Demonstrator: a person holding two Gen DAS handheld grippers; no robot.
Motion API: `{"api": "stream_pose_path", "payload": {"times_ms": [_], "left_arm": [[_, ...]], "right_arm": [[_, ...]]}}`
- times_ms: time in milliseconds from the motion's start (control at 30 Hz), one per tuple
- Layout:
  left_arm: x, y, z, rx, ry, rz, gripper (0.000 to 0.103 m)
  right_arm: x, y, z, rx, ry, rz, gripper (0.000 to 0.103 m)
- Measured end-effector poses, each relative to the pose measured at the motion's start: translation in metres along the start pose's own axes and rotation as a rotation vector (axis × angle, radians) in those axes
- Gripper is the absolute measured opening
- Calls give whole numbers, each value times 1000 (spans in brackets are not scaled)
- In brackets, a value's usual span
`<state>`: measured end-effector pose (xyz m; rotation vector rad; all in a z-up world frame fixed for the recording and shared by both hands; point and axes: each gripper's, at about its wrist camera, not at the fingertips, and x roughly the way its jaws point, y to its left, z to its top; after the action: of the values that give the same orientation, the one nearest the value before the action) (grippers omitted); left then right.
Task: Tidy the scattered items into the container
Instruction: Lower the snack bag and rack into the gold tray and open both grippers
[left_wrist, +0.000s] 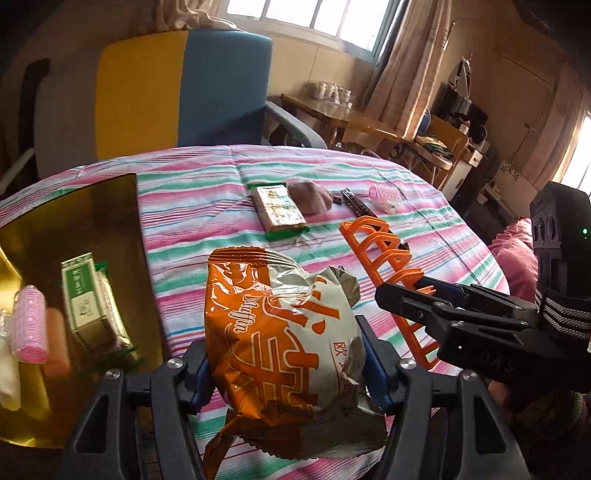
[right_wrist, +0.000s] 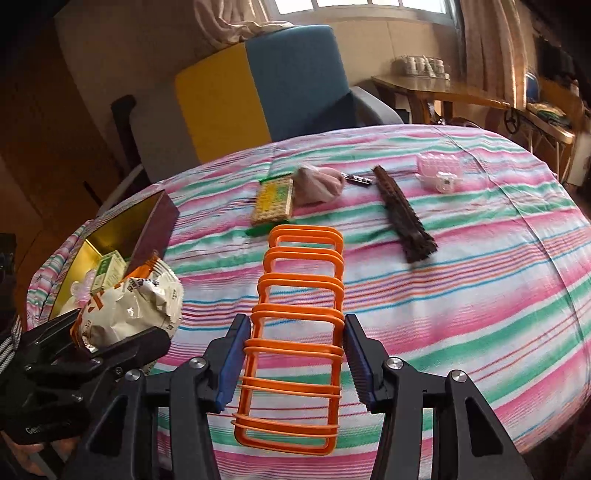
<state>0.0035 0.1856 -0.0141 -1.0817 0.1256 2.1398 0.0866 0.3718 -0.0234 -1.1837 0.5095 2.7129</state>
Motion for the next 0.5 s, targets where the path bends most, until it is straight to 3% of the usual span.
{"api": "stream_pose_path", "payload": {"times_ms": [267,500], "left_arm": [[-50,71,1,-150,-105,132,66],[-77,138,-4,-270,-155,253,66]], "right_arm": [[14,85,31,-133,-15,187,51],[39,162,46,-248,12,286,51]]}}
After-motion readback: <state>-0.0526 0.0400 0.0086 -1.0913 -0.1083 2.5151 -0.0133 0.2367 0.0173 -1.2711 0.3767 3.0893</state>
